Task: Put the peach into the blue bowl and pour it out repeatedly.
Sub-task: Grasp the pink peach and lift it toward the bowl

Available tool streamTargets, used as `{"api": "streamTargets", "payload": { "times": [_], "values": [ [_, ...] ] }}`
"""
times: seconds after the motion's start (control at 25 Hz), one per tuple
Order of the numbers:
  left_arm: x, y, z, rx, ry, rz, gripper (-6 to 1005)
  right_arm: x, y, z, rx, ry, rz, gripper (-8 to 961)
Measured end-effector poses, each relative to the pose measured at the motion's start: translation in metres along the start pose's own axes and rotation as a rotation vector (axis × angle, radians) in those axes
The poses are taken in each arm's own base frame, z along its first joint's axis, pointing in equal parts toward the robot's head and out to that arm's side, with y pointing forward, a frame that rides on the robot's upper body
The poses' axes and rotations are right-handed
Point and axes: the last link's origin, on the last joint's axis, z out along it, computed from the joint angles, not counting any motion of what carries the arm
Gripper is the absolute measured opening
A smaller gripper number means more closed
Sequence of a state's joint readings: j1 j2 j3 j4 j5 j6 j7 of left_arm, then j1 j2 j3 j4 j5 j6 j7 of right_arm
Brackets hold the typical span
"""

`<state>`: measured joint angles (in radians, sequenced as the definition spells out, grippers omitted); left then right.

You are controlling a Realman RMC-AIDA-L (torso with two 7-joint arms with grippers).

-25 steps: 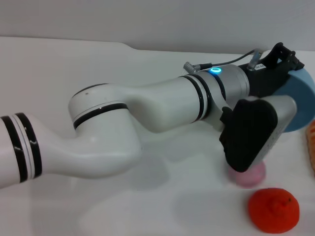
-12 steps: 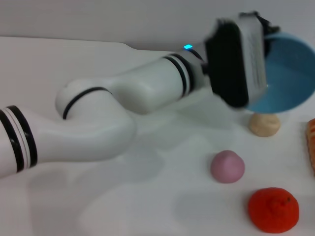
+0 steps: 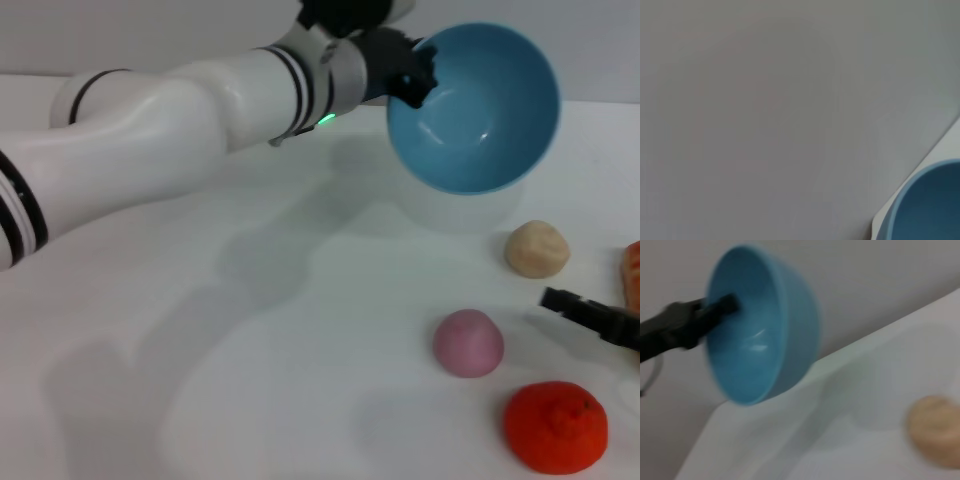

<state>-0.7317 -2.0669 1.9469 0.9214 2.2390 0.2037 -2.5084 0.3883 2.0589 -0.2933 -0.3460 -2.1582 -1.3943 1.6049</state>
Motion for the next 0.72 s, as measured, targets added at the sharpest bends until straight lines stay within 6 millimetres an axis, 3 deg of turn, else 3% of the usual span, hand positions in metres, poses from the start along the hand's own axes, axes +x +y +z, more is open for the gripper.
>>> {"api": "streamTargets", "payload": {
  "times": [0.36,0.72],
  "values": [
    [-0.020,0.000,-0.003,-0.001,-0.052,-0.041,-1,-0.004,0.011,0.048,0.022,0.248,-0.026,431],
    [-0.022,0.008,-0.002,-0.017,-0.054,-0.031,-2,0.005,0.016,0.067,0.034,0.271,0.000,430]
  ]
}}
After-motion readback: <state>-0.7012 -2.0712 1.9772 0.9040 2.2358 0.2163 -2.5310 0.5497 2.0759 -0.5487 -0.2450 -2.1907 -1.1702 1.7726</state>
